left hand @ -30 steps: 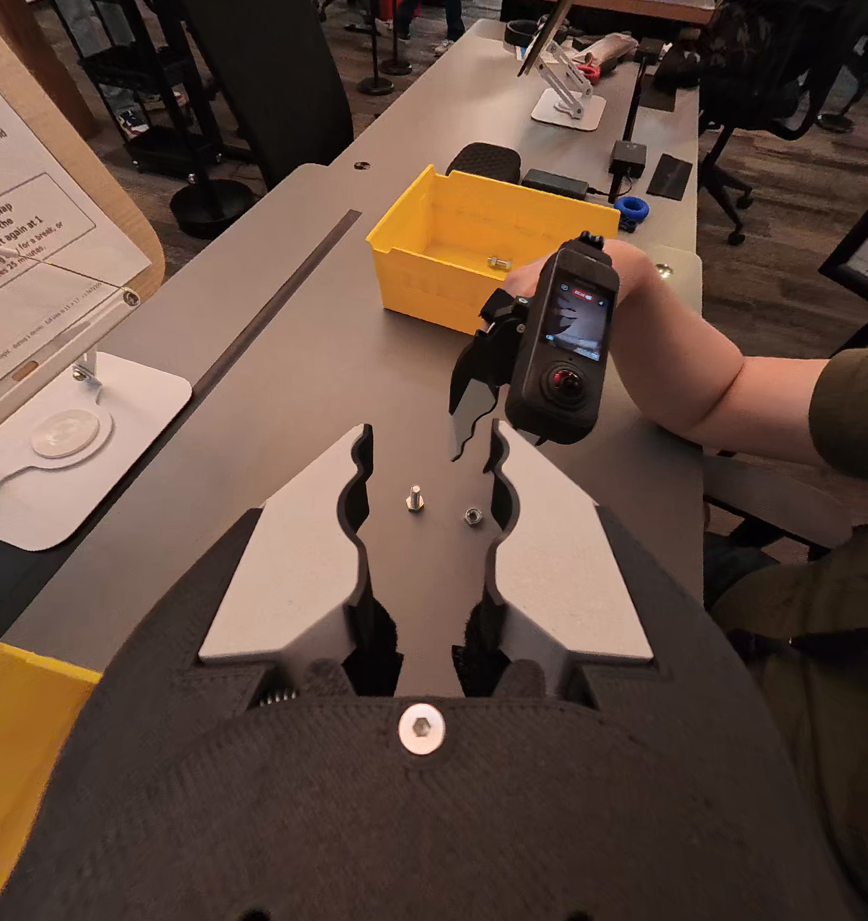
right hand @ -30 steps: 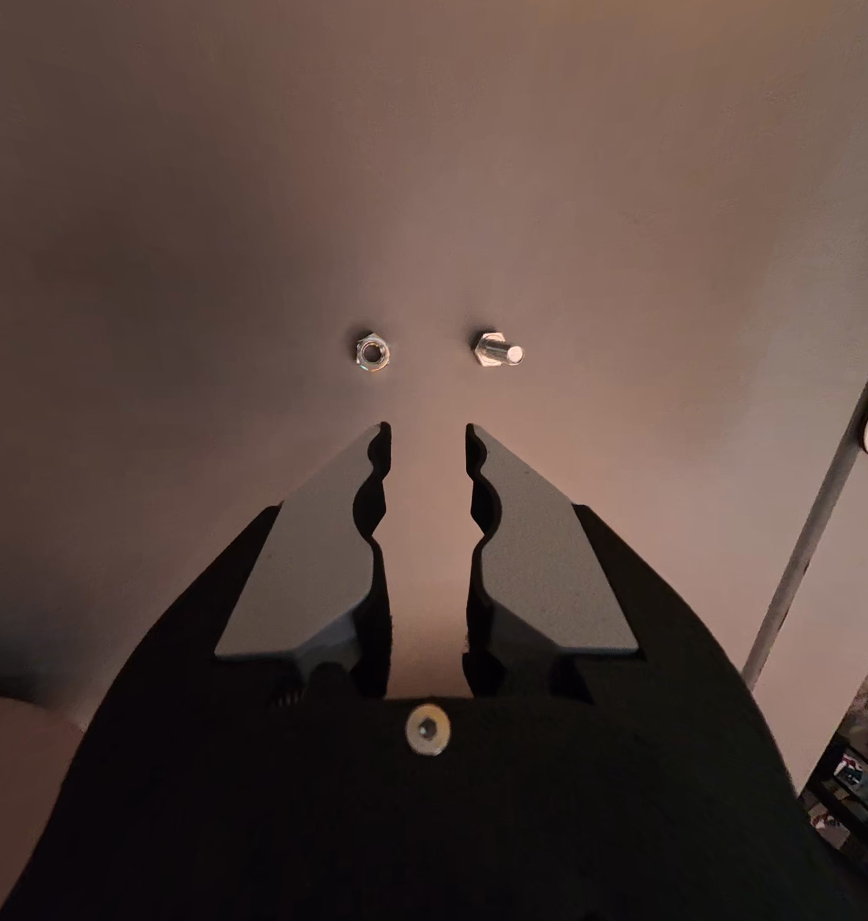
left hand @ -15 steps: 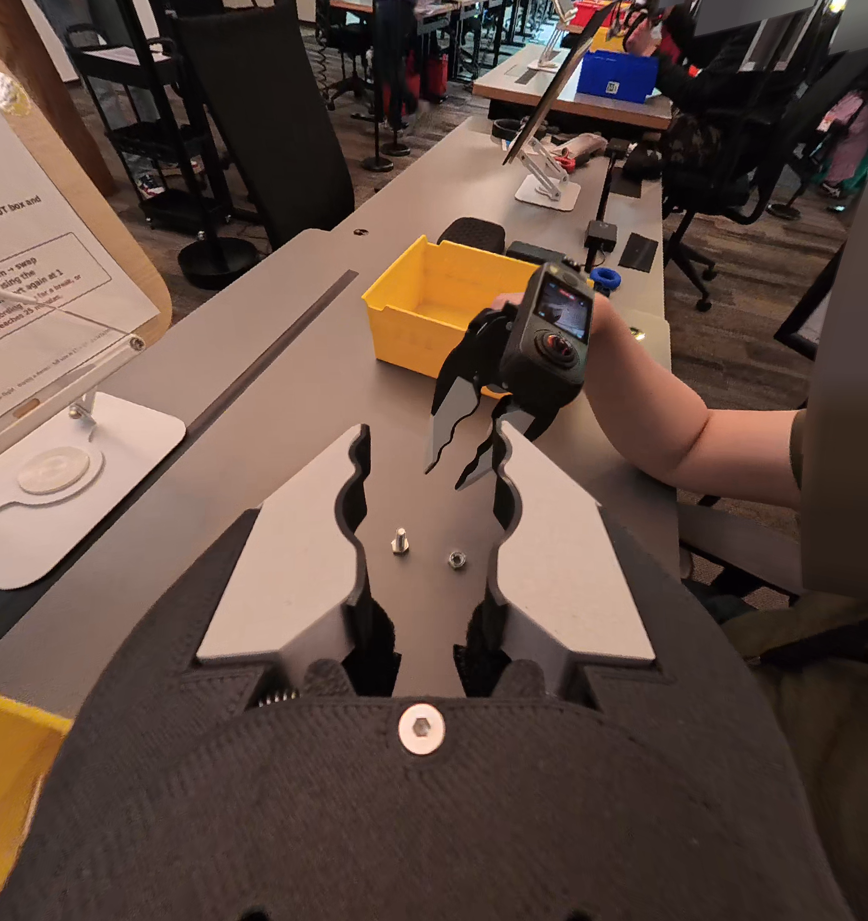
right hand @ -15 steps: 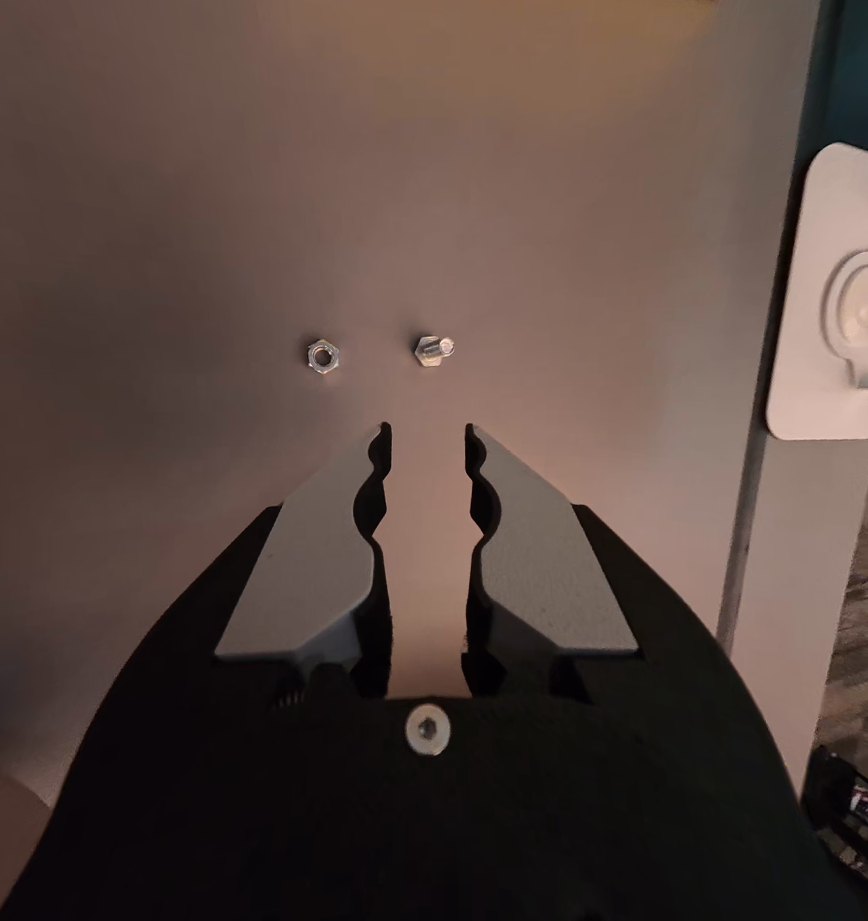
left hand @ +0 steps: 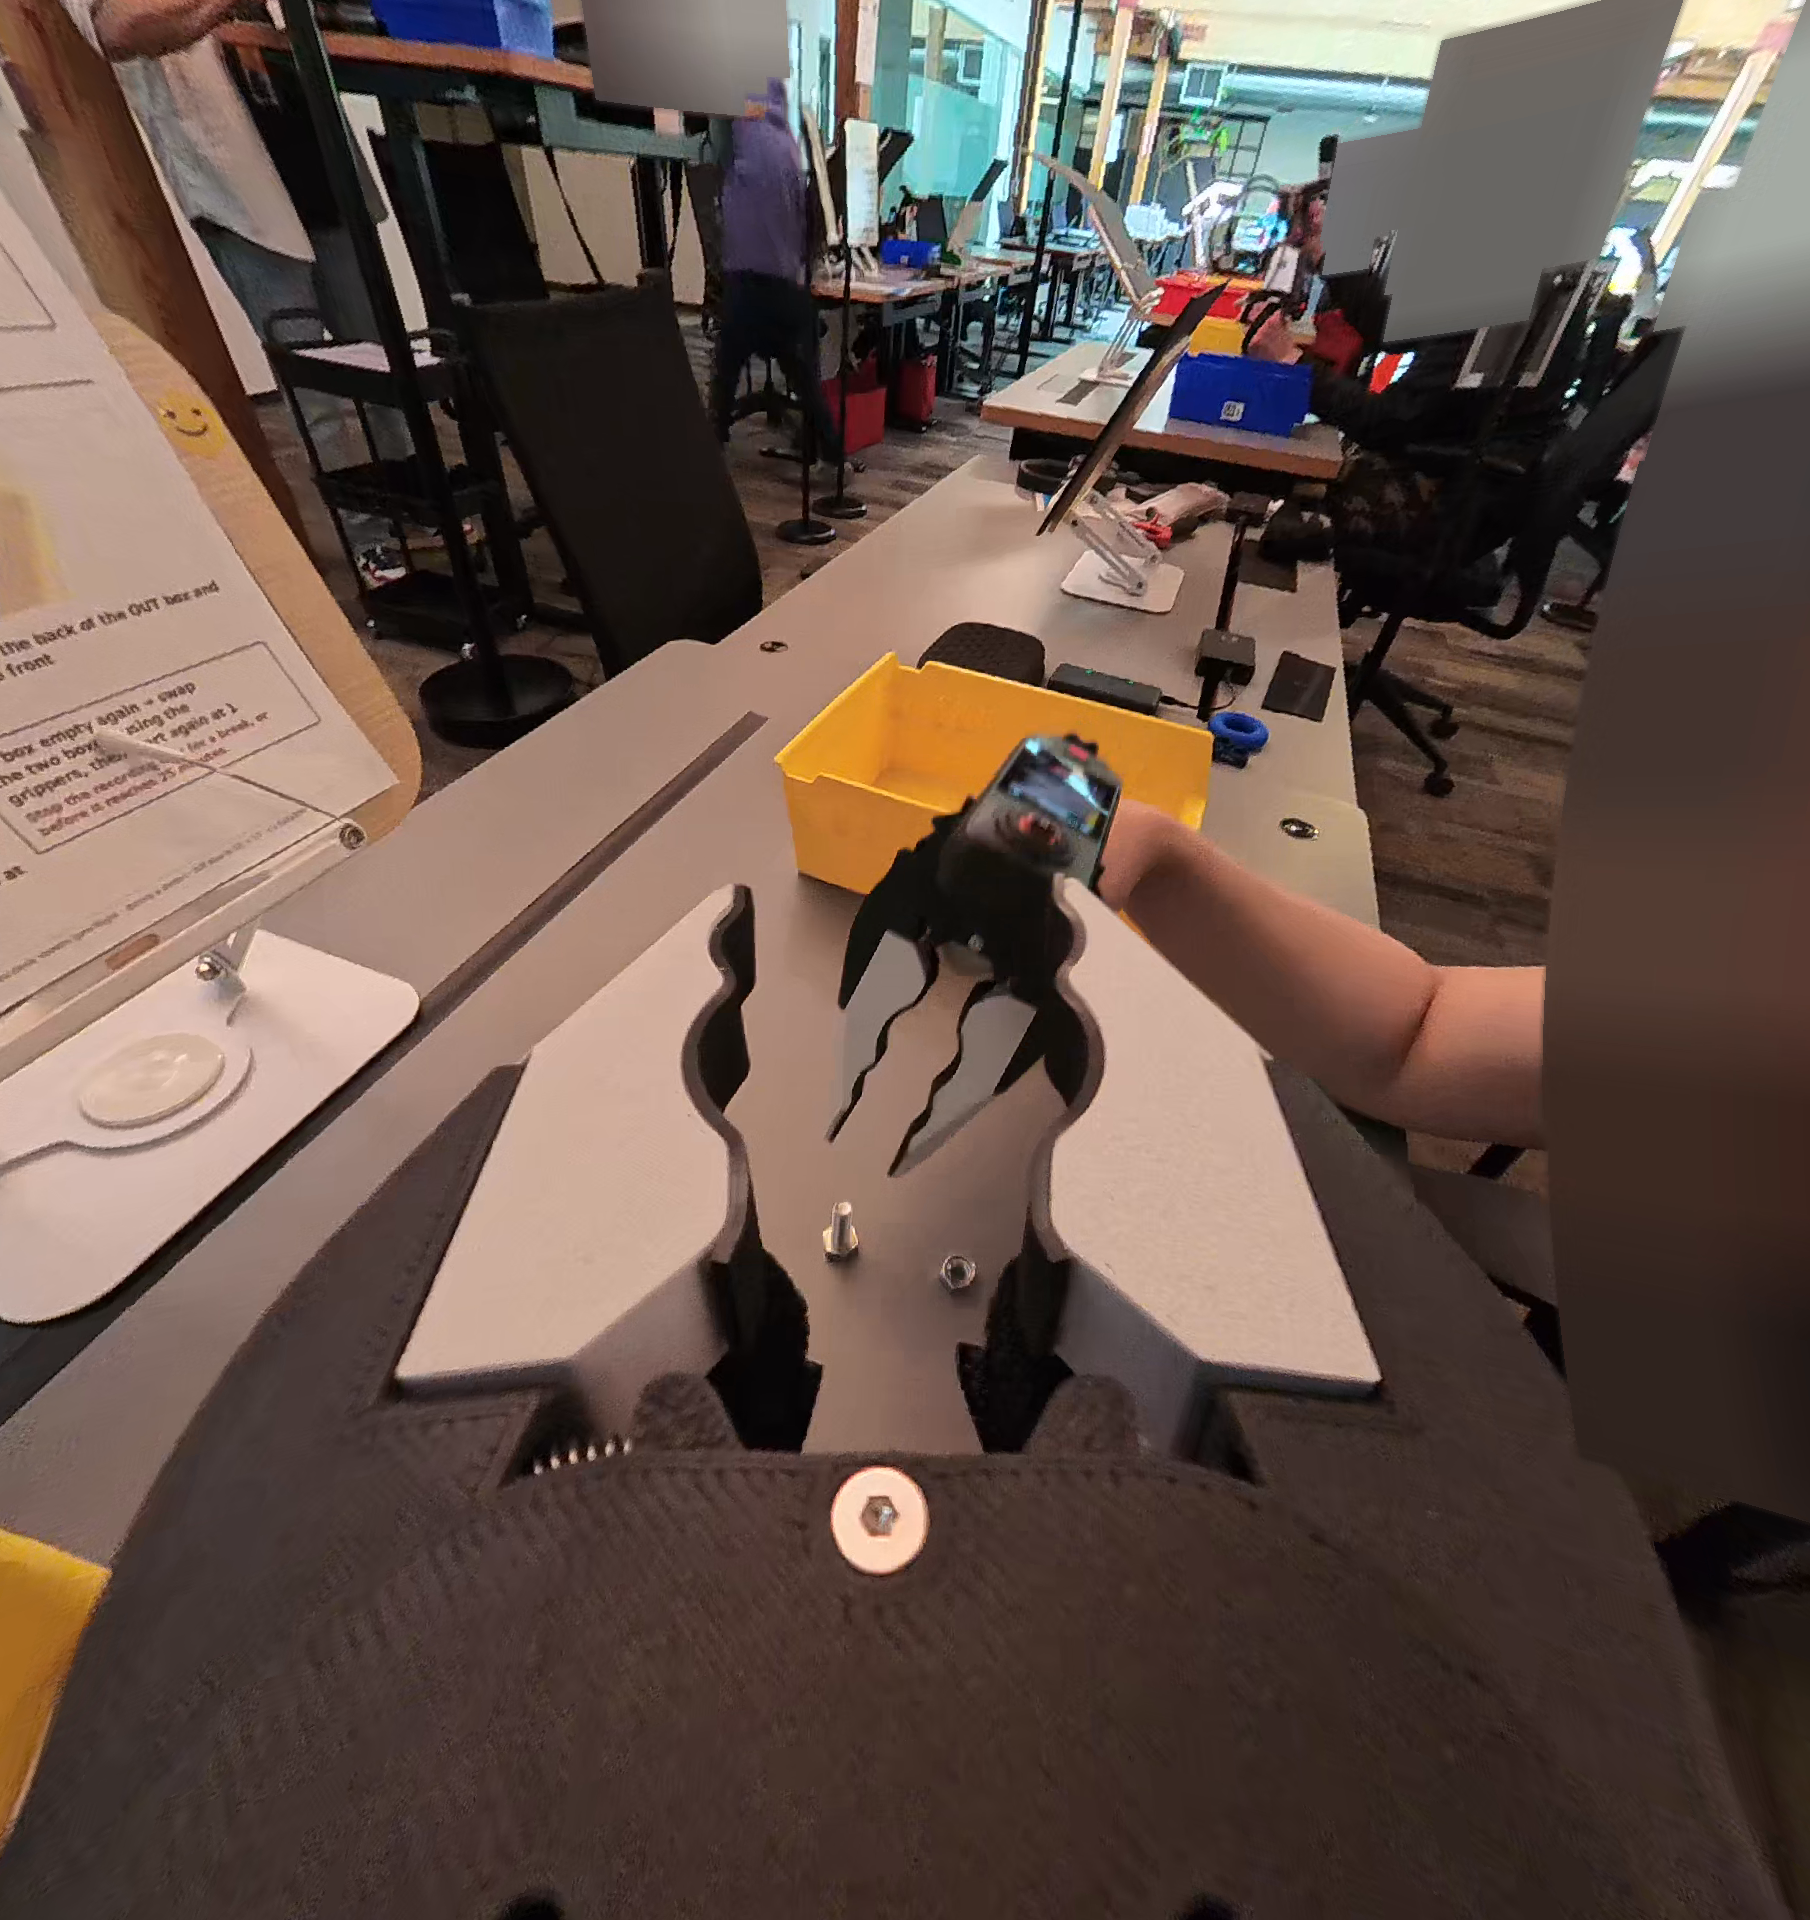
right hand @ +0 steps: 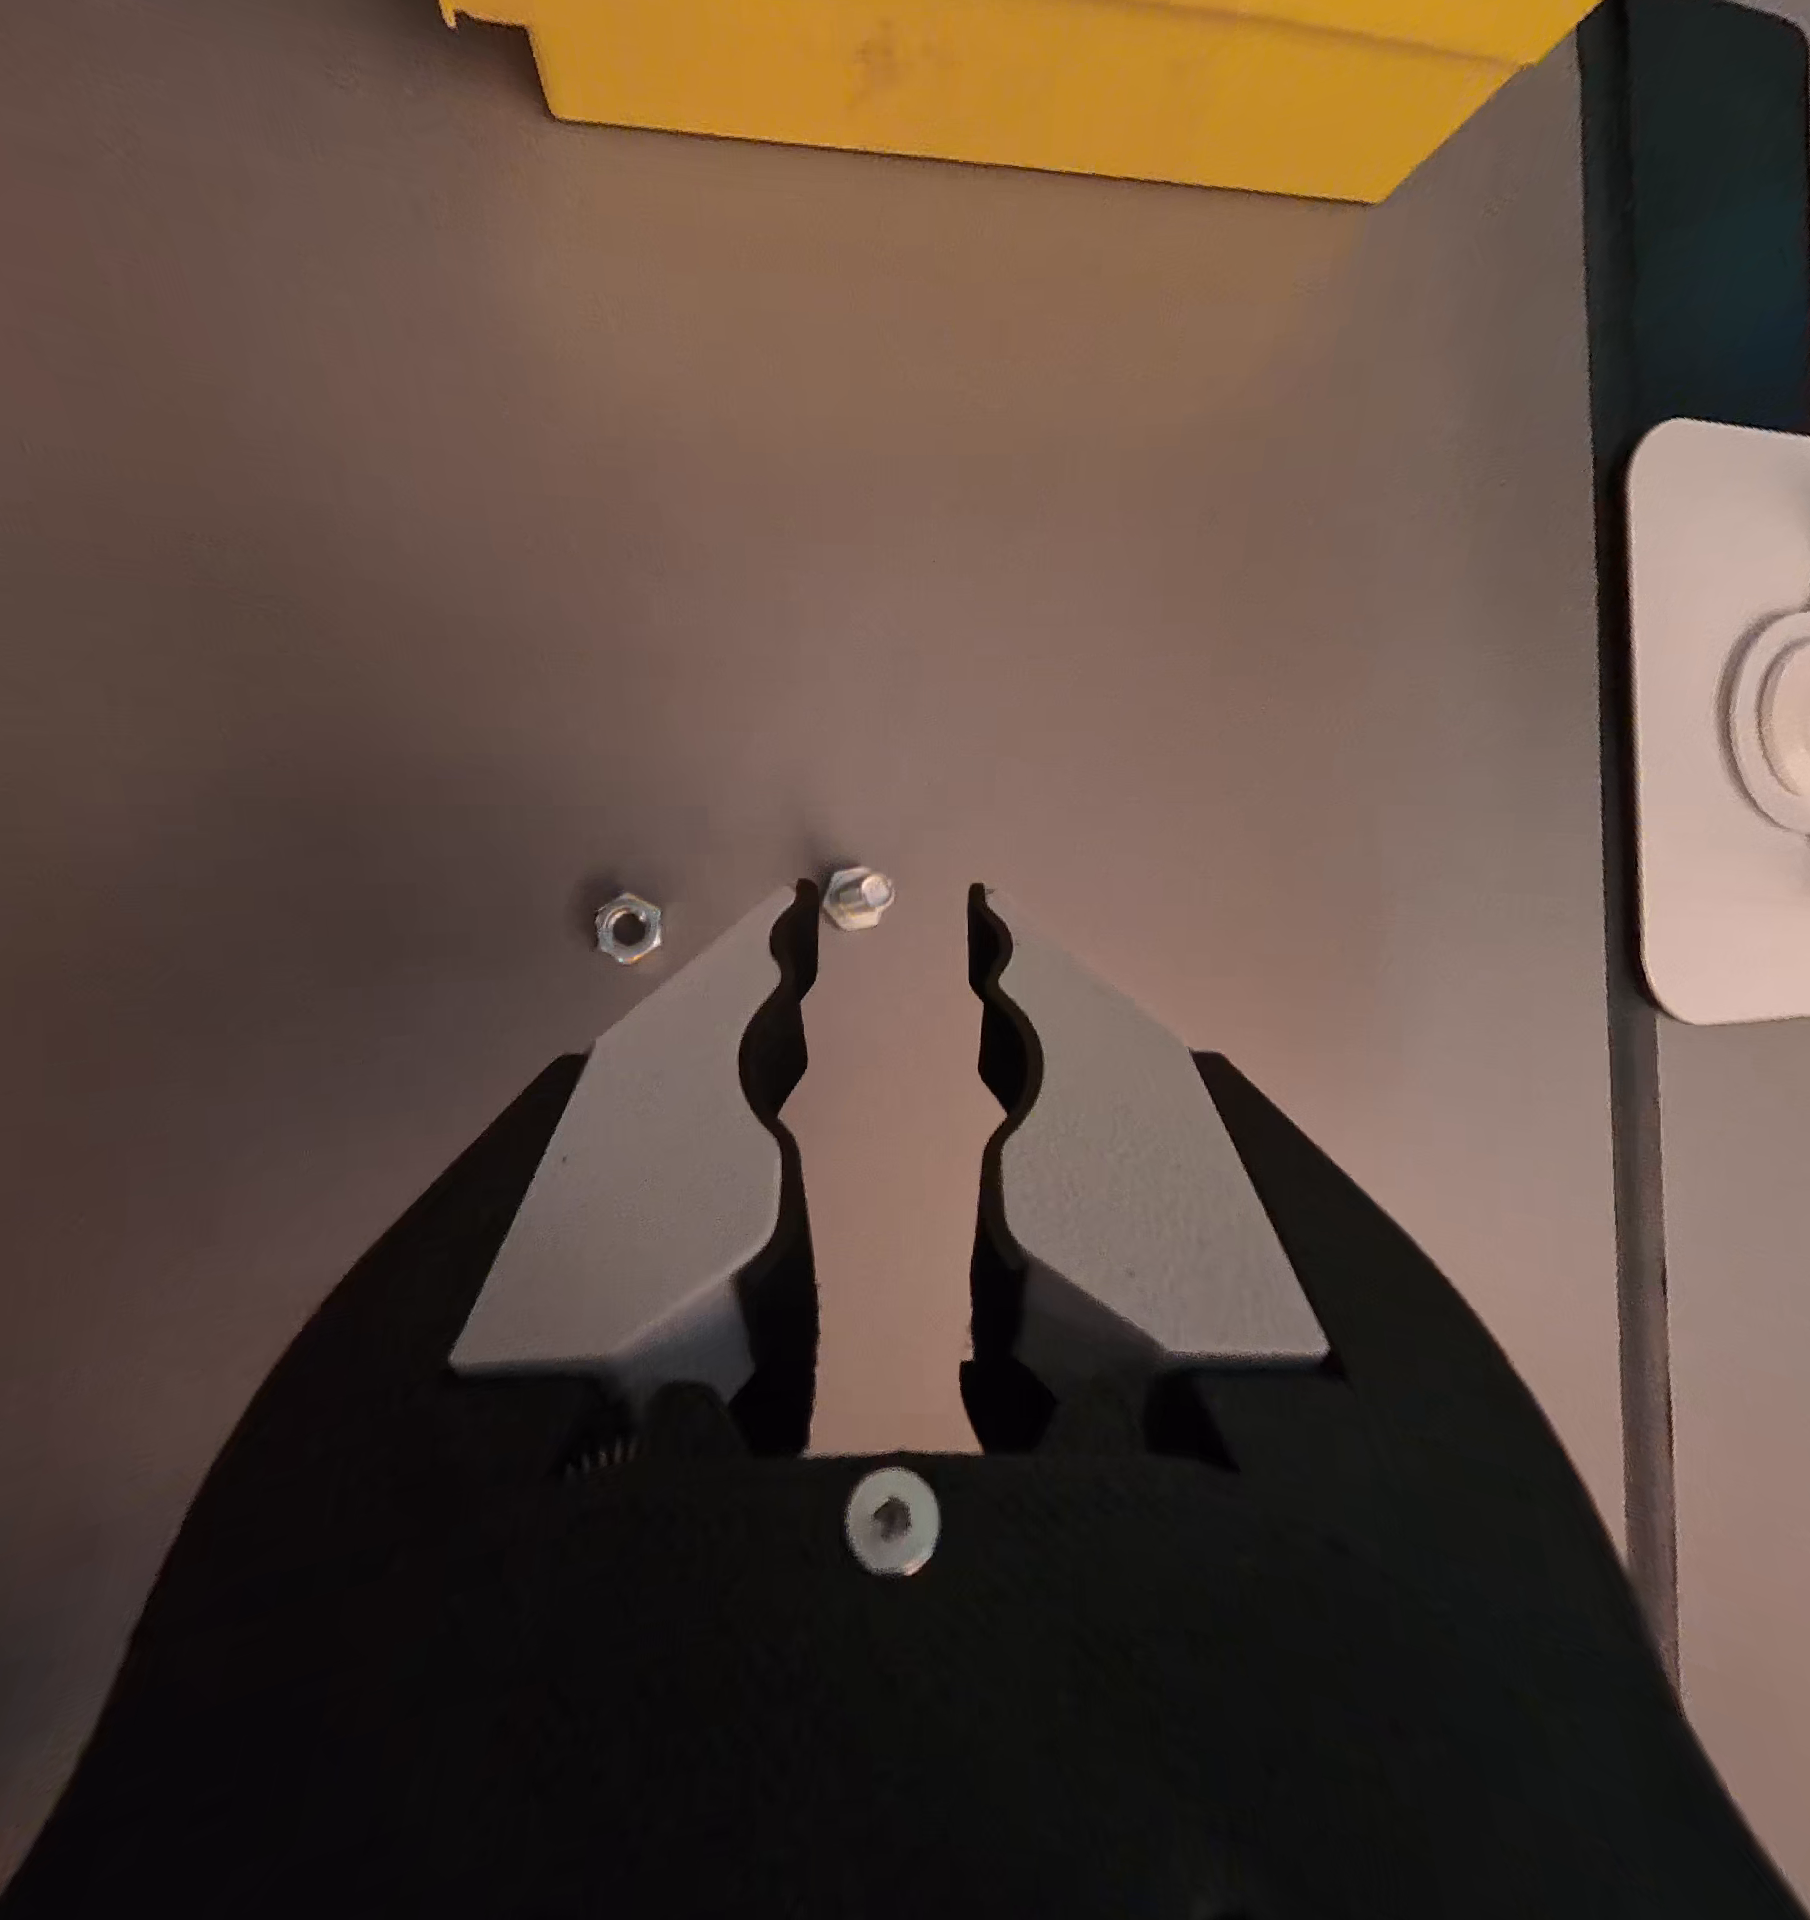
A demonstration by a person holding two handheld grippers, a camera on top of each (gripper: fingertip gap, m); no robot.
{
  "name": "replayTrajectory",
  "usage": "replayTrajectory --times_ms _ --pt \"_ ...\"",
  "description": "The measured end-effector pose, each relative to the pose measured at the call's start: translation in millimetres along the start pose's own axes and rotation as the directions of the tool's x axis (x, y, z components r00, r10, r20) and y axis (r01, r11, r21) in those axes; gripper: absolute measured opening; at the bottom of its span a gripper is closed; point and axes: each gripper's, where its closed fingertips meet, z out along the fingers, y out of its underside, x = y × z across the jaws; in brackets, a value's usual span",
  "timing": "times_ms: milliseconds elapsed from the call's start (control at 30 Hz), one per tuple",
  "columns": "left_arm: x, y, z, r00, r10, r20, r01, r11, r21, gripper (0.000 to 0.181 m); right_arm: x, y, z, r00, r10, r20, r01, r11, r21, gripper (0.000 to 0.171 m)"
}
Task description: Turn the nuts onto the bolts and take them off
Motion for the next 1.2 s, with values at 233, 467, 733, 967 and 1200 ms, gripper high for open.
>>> replayTrajectory --times_ms 233,467,733,967,1200 --pt "-2.8 12.5 15.6 0.998 0.008 -0.066 -0.010 1.000 -0.024 0.058 -1.9 15.0 30.6 0.999 0.026 0.042 -0.022 0.995 -0.092 0.021" --pt "-6.1 35.8 36.3 0.995 -0.040 -0.094 0.028 0.992 -0.126 0.062 -3.2 25.4 41.6 0.998 0.028 0.052 -0.021 0.989 -0.145 0.018" --pt "-25.4 44.2 31.3 0.997 -0.074 -0.013 0.071 0.984 -0.166 0.060 -2.8 24.8 47.1 0.999 0.025 0.045 -0.017 0.988 -0.153 0.010" --pt "-43.2 70.0 41.5 0.997 -0.078 0.023 0.081 0.965 -0.251 0.062 -0.3 20.4 17.0 0.997 0.056 0.056 -0.050 0.994 -0.097 0.009" --pt "-4.5 97.0 87.2 0.973 -0.125 -0.196 0.057 0.946 -0.320 0.053 5.6 -9.1 -59.3 0.968 0.232 0.093 -0.244 0.959 0.144 0.008"
